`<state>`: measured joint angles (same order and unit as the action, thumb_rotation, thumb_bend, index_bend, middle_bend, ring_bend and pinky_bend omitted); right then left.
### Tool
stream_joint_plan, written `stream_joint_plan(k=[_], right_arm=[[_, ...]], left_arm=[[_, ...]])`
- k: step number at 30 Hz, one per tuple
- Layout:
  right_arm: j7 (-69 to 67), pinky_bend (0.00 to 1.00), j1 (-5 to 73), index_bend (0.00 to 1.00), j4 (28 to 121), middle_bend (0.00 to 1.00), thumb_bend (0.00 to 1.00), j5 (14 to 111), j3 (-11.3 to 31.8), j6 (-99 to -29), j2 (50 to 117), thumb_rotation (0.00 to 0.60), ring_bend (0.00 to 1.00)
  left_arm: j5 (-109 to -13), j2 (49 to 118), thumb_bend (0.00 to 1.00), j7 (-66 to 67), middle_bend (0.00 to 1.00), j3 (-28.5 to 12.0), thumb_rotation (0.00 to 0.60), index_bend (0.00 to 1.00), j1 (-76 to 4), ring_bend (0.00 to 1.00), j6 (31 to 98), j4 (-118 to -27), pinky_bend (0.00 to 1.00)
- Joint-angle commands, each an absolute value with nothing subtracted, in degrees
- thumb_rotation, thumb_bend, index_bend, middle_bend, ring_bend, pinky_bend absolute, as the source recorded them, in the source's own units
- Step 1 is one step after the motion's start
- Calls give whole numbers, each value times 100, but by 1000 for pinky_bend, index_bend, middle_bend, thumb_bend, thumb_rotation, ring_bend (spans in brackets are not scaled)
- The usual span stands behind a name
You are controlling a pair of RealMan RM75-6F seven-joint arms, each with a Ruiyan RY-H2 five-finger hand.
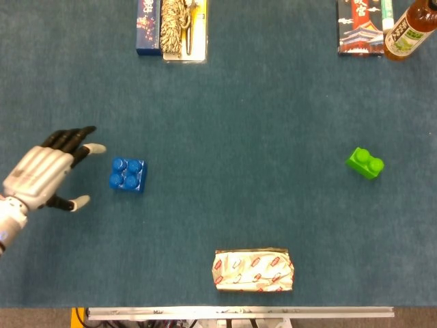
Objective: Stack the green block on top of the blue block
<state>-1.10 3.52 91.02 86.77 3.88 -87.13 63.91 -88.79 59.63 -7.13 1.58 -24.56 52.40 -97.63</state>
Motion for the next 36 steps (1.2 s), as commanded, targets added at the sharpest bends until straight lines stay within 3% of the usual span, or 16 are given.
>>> stream_joint_plan(k=[1,36], right_arm=[[-157,283,331,393,9100,351,256,8714,381,-8757,6378,600,251],[-160,283,312,393,9110,352,255,8680,386,-8691,6345,600,251]], left_arm=[[-8722,5932,227,-732,0,119,600,167,-2746,0,4870,-9893,57],[-7503,6673,227,503,0,136,600,129,-3375,0,4214,-9654,56]])
